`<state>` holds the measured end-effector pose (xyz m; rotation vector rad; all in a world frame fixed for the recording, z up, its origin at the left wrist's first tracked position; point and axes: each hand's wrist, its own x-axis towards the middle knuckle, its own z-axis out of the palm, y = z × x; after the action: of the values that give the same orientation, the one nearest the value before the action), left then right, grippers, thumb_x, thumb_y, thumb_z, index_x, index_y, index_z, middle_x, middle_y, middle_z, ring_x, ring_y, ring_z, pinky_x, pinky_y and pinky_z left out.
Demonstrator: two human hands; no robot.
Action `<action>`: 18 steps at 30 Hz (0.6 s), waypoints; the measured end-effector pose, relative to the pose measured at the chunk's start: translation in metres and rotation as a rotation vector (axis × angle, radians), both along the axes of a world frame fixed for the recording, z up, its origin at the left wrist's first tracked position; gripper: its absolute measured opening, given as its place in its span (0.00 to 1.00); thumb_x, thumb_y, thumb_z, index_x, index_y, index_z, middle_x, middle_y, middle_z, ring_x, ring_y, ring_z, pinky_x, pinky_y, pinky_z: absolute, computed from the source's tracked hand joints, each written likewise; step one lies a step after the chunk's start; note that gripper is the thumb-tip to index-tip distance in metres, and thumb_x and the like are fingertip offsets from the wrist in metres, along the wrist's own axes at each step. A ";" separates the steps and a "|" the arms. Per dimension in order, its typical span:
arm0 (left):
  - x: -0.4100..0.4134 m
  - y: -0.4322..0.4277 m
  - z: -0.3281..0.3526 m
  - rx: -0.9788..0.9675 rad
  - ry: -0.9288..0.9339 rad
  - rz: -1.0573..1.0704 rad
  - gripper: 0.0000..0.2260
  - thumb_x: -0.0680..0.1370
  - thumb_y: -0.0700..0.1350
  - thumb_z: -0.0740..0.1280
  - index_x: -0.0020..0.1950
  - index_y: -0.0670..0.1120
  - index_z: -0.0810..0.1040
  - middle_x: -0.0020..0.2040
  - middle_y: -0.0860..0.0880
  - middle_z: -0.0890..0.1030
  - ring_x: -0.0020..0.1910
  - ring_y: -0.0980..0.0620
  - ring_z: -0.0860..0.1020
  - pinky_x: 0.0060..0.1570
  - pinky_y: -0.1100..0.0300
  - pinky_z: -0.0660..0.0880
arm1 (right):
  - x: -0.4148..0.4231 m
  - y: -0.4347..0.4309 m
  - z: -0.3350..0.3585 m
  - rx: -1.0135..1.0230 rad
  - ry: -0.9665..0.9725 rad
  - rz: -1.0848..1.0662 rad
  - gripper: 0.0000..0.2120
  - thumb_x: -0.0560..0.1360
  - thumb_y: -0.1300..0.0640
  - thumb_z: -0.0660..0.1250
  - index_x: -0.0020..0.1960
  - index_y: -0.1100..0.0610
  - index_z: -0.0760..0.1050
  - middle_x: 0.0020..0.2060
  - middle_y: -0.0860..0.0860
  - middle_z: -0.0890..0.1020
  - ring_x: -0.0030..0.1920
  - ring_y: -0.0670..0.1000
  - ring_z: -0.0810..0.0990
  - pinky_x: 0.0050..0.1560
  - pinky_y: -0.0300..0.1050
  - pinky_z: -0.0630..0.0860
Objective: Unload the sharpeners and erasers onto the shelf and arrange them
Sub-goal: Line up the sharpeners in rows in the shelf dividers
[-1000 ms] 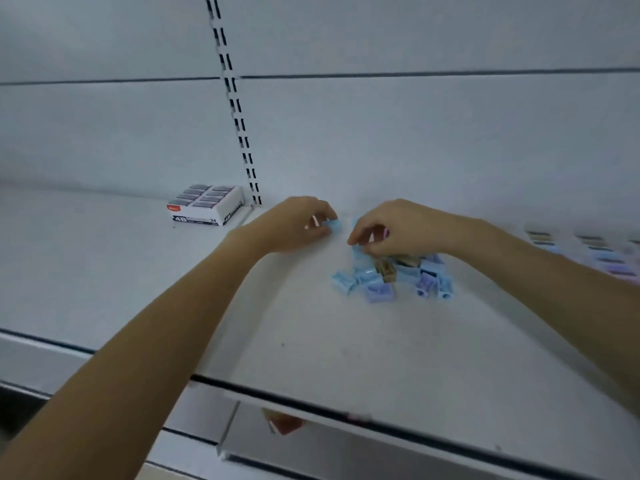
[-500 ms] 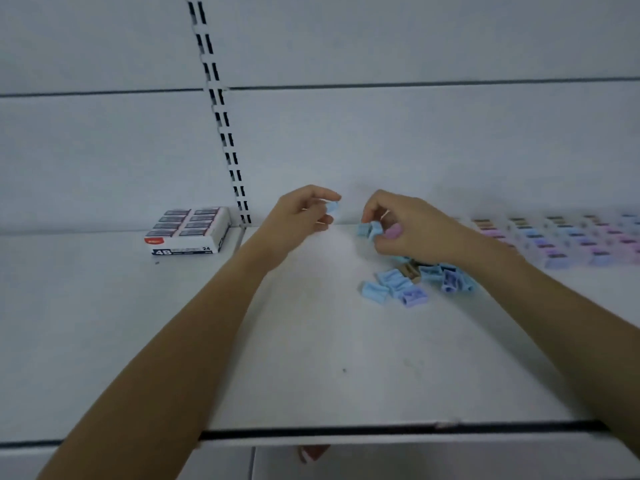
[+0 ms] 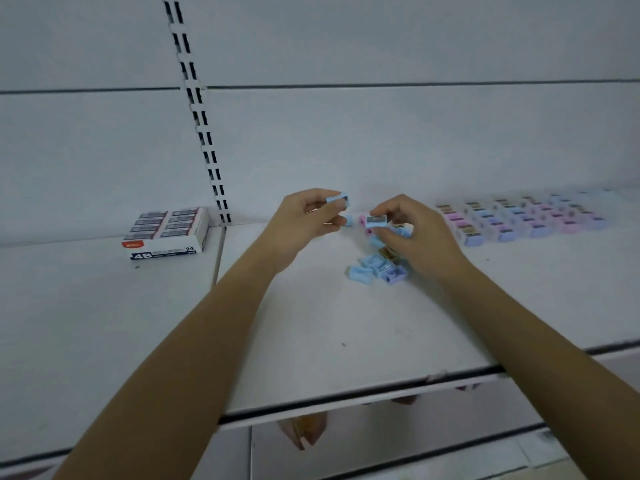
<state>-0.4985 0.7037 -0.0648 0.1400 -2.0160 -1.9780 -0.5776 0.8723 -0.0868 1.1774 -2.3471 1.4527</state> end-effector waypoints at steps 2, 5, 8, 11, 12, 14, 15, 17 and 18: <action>-0.001 0.001 0.002 -0.004 0.001 -0.022 0.07 0.77 0.39 0.64 0.54 0.43 0.77 0.42 0.48 0.79 0.34 0.60 0.79 0.46 0.67 0.78 | 0.000 0.002 -0.001 0.010 0.039 0.002 0.08 0.72 0.65 0.68 0.45 0.54 0.74 0.43 0.52 0.77 0.42 0.46 0.74 0.41 0.27 0.69; 0.000 0.004 0.003 -0.072 0.008 -0.036 0.09 0.78 0.40 0.63 0.58 0.46 0.75 0.40 0.48 0.79 0.34 0.58 0.79 0.47 0.64 0.77 | -0.004 0.003 -0.003 0.028 0.092 -0.020 0.07 0.71 0.64 0.69 0.46 0.54 0.73 0.42 0.51 0.75 0.40 0.40 0.73 0.42 0.28 0.68; 0.001 0.007 0.003 -0.084 0.033 -0.009 0.07 0.78 0.39 0.62 0.55 0.43 0.76 0.40 0.48 0.79 0.32 0.60 0.79 0.45 0.66 0.77 | -0.007 0.003 -0.005 0.033 0.155 -0.046 0.10 0.72 0.61 0.68 0.54 0.59 0.75 0.44 0.50 0.74 0.42 0.33 0.72 0.44 0.24 0.66; 0.002 0.009 0.004 -0.057 0.053 -0.002 0.09 0.76 0.36 0.65 0.56 0.42 0.76 0.42 0.48 0.79 0.34 0.60 0.80 0.46 0.68 0.77 | -0.008 0.005 -0.004 0.038 0.233 -0.034 0.13 0.72 0.60 0.65 0.55 0.62 0.77 0.45 0.50 0.72 0.42 0.33 0.72 0.46 0.24 0.65; 0.002 0.011 0.004 -0.074 0.064 0.000 0.10 0.76 0.35 0.66 0.56 0.42 0.76 0.43 0.49 0.79 0.34 0.60 0.80 0.46 0.68 0.77 | -0.009 0.007 -0.002 0.050 0.242 -0.028 0.13 0.72 0.60 0.64 0.54 0.62 0.77 0.45 0.50 0.72 0.42 0.35 0.72 0.46 0.24 0.66; 0.001 0.017 0.003 -0.164 0.096 0.023 0.09 0.75 0.35 0.66 0.54 0.43 0.76 0.43 0.49 0.79 0.35 0.61 0.79 0.43 0.70 0.76 | -0.011 0.016 -0.001 0.079 0.271 -0.013 0.12 0.71 0.62 0.64 0.53 0.62 0.77 0.45 0.50 0.73 0.40 0.39 0.71 0.46 0.25 0.66; -0.001 0.022 0.004 -0.247 0.112 0.039 0.08 0.75 0.35 0.66 0.53 0.45 0.77 0.44 0.50 0.79 0.35 0.63 0.79 0.42 0.71 0.75 | -0.011 0.024 -0.001 0.100 0.296 -0.011 0.11 0.71 0.63 0.64 0.53 0.62 0.77 0.45 0.49 0.74 0.41 0.39 0.70 0.47 0.25 0.66; -0.011 0.036 0.007 -0.442 0.135 0.057 0.08 0.75 0.37 0.67 0.52 0.48 0.77 0.48 0.51 0.78 0.36 0.66 0.78 0.42 0.74 0.73 | -0.015 0.047 -0.002 0.142 0.341 -0.024 0.10 0.71 0.66 0.64 0.52 0.61 0.77 0.45 0.49 0.74 0.45 0.40 0.70 0.47 0.26 0.65; -0.017 0.045 0.008 -0.514 0.146 0.060 0.08 0.75 0.38 0.67 0.51 0.49 0.77 0.50 0.51 0.77 0.37 0.67 0.77 0.42 0.75 0.72 | -0.018 0.062 -0.001 0.159 0.349 -0.038 0.09 0.72 0.66 0.65 0.52 0.61 0.76 0.46 0.49 0.74 0.46 0.42 0.71 0.47 0.27 0.65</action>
<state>-0.5158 0.7490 -0.0565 -0.0589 -2.3107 -1.3342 -0.5953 0.9345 -0.0882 1.2940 -2.2551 0.9685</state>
